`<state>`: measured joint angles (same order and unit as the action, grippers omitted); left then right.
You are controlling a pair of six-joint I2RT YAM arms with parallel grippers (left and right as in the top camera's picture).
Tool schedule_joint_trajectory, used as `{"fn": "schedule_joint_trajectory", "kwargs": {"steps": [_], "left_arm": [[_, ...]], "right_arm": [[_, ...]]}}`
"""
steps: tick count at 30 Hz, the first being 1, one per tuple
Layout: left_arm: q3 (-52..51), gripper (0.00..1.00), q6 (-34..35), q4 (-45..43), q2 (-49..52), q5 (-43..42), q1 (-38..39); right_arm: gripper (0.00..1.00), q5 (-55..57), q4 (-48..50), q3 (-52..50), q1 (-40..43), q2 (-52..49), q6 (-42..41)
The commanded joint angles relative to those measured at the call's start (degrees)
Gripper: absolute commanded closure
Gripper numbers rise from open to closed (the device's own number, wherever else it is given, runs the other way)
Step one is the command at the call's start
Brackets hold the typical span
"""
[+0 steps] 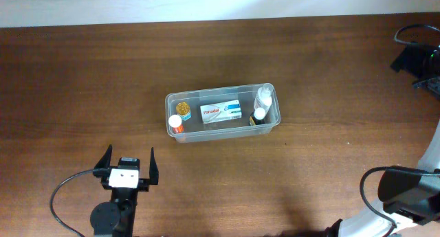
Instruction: Pack container
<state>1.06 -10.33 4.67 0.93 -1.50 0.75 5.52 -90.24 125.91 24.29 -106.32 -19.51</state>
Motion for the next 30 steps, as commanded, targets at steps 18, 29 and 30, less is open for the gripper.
{"fn": "schedule_joint_trajectory", "kwargs": {"steps": [18, 29, 30], "left_arm": [[-0.6, 0.01, -0.9, -0.1, -0.6, 0.2, -0.4], [-0.6, 0.01, -0.9, -0.1, -0.6, 0.2, -0.4], [-0.6, 0.01, -0.9, -0.1, -0.6, 0.2, -0.4]], "right_arm": [[0.02, 0.1, 0.0, 0.9, 0.1, 0.8, -0.3], [0.02, 0.1, 0.0, 0.8, -4.6, 0.6, -0.3], [0.02, 0.1, 0.0, 0.8, -6.3, 1.1, -0.3]]}}
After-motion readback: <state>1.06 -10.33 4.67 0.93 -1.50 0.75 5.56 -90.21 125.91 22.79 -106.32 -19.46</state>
